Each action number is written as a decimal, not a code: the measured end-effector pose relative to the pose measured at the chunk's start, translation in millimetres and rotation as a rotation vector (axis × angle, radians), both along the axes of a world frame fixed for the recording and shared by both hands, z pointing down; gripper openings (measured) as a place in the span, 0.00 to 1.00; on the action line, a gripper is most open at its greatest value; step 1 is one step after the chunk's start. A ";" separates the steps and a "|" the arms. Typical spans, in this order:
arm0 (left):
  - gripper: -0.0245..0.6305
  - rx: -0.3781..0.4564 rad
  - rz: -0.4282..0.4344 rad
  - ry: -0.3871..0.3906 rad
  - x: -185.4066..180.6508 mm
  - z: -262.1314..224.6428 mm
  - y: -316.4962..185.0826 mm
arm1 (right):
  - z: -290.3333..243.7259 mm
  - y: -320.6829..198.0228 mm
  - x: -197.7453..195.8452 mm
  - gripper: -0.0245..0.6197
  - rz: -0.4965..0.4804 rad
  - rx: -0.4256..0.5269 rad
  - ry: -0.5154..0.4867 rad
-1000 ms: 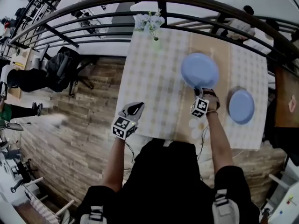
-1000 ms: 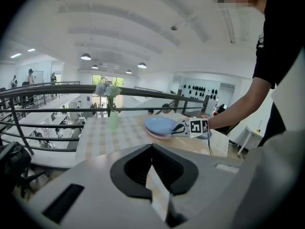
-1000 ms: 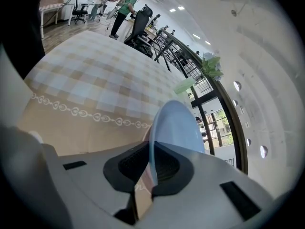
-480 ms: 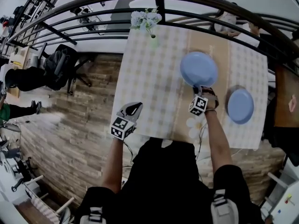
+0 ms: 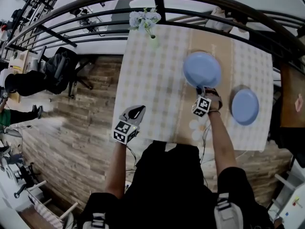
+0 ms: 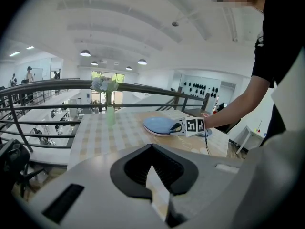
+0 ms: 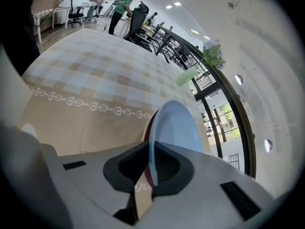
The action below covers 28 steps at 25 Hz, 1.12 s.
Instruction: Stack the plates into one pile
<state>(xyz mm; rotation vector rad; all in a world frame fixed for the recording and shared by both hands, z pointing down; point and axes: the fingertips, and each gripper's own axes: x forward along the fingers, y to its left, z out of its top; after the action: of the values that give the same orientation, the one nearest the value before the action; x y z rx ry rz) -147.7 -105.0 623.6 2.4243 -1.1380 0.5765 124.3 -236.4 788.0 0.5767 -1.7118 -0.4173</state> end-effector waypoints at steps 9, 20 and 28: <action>0.04 0.001 -0.006 -0.001 -1.4 -4.7 6.1 | -1.0 -1.0 3.4 0.08 0.001 0.014 0.017; 0.04 0.020 0.011 0.004 -1.5 -4.7 7.9 | -2.6 1.3 0.2 0.20 0.024 0.001 -0.011; 0.04 0.037 0.029 0.016 -0.1 -10.6 11.9 | -15.9 10.1 9.6 0.20 0.068 0.020 -0.020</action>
<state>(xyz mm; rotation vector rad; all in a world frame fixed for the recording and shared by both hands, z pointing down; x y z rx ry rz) -147.8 -93.0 613.0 2.4760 -1.1178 0.5482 133.9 -226.3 772.1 0.6537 -1.7032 -0.3813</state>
